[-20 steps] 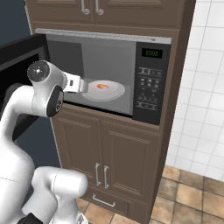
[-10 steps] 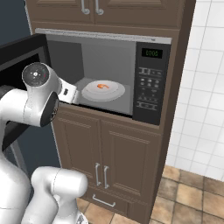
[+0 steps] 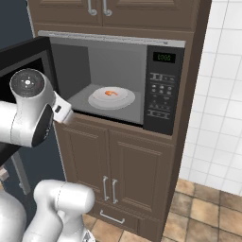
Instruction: Transport the shrimp from the fridge to the microwave and turn on the microwave.
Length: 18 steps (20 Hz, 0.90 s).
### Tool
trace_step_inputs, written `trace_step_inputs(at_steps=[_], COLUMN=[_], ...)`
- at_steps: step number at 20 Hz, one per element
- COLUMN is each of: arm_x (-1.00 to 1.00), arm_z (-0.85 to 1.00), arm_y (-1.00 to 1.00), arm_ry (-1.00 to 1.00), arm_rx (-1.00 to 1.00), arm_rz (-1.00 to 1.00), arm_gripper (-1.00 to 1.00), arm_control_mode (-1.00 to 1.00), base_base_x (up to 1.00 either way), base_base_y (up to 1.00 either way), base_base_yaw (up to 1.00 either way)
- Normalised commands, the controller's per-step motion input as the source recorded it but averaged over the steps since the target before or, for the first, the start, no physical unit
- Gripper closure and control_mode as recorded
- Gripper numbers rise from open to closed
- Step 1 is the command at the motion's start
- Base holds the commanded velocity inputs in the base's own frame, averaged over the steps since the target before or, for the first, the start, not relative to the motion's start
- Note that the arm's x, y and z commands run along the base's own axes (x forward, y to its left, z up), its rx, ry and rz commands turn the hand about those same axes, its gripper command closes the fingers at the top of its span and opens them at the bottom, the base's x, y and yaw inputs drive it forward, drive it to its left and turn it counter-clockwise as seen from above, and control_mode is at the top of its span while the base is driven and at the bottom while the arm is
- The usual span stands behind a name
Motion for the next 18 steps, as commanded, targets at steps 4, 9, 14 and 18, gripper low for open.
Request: trace_step_inputs(at_steps=[4,9,14,18], arm_x=[-0.55,-0.58,-0.57,-0.50], arm_z=[0.01,0.00,0.00,0.02], arm_y=[0.16,0.13,0.09,0.14], arm_ry=[0.06,0.02,0.02,0.10], arm_rx=[0.14,0.10,0.08,0.11], arm_rz=[0.00,0.00,0.00,0.00], arm_gripper=[-1.00,-1.00,-1.00,-1.00], arm_control_mode=[-1.00,-1.00,-1.00,-1.00], base_base_x=[0.00,0.00,0.00,0.00], base_base_y=[0.00,0.00,0.00,0.00], base_base_yaw=[0.00,0.00,0.00,0.00])
